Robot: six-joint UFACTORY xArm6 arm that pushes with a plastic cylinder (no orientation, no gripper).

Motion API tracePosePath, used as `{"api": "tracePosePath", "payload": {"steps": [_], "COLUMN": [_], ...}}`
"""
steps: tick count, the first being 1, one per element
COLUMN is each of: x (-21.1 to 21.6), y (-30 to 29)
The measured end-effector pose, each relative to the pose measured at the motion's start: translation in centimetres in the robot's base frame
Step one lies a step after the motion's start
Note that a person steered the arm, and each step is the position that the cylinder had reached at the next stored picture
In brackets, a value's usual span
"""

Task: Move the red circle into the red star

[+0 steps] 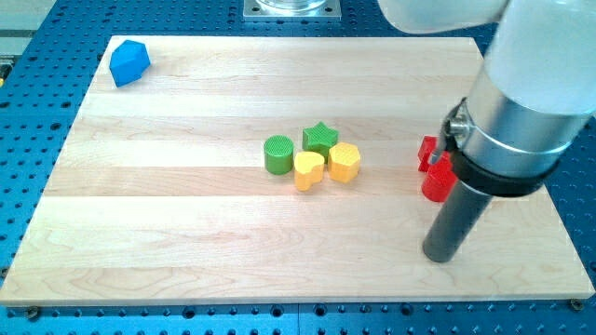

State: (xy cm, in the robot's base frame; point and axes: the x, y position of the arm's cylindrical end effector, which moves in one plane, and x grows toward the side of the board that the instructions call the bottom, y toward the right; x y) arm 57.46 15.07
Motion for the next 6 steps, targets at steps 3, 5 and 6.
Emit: {"api": "tracePosePath", "payload": {"steps": [3, 5, 6], "x": [-8.3, -12.7, -14.8], "y": [0.4, 0.4, 0.4]}}
